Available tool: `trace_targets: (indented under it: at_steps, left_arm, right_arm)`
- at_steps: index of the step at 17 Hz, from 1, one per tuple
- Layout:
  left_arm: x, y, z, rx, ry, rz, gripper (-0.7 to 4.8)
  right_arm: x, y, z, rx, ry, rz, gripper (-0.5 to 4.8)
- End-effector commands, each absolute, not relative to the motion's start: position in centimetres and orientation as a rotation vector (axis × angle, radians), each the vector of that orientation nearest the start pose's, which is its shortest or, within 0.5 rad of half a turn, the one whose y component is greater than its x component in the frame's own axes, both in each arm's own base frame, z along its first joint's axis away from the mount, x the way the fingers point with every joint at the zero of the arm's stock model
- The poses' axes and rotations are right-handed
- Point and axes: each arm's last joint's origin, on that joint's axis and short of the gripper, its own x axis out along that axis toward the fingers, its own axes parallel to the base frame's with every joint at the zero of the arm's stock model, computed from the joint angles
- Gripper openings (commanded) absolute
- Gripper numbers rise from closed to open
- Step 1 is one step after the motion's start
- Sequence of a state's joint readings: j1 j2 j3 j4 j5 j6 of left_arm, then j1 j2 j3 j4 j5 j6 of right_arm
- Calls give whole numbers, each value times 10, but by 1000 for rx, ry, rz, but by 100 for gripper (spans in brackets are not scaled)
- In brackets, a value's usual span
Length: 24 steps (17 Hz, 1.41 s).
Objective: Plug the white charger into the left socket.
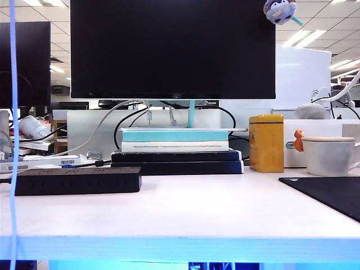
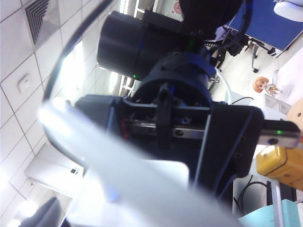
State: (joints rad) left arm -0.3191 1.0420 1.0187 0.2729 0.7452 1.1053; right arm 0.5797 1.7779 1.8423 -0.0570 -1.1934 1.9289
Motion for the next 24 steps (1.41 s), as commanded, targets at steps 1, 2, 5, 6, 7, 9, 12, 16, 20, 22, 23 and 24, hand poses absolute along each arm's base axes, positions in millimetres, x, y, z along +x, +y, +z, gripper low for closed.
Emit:
trace_targets:
  at_steps: [1, 2, 5, 6, 7, 9, 12, 16, 20, 22, 23, 24]
  left_arm:
    - [201, -87, 411, 1040, -830, -804, 332]
    - [201, -87, 410, 1039, -823, -808, 329]
    - [201, -87, 409, 1038, -816, -812, 329]
    - [201, -87, 409, 1038, -818, -811, 290]
    - [201, -87, 409, 1038, -823, -818, 238]
    - [200, -87, 409, 1037, -829, -828, 207]
    - [200, -87, 409, 1037, -829, -828, 207]
    - [200, -87, 409, 1037, -829, -828, 208]
    - [201, -88, 409, 1037, -828, -828, 208]
    - [201, -88, 409, 1036, -827, -829, 209]
    - [201, -88, 409, 1036, -826, -830, 209]
    - [201, -88, 409, 1036, -826, -830, 209]
  right_arm:
    - [311, 236, 446, 1316, 1605, 1191, 255]
    - [311, 236, 446, 1317, 1604, 1191, 255]
    - [311, 236, 446, 1318, 1601, 1190, 255]
    - [311, 236, 446, 1319, 1601, 1190, 255]
    - [311, 236, 446, 1318, 1601, 1190, 255]
    - [311, 236, 446, 1319, 1601, 1190, 255]
    - [311, 236, 446, 1319, 1600, 1190, 256]
    - [311, 237, 446, 1329, 1587, 1182, 256]
    - [312, 237, 446, 1278, 1464, 1232, 255]
    - [313, 237, 446, 1270, 1454, 1239, 255]
    - [313, 237, 445, 1269, 1455, 1238, 256]
    - [313, 237, 445, 1269, 1454, 1238, 255]
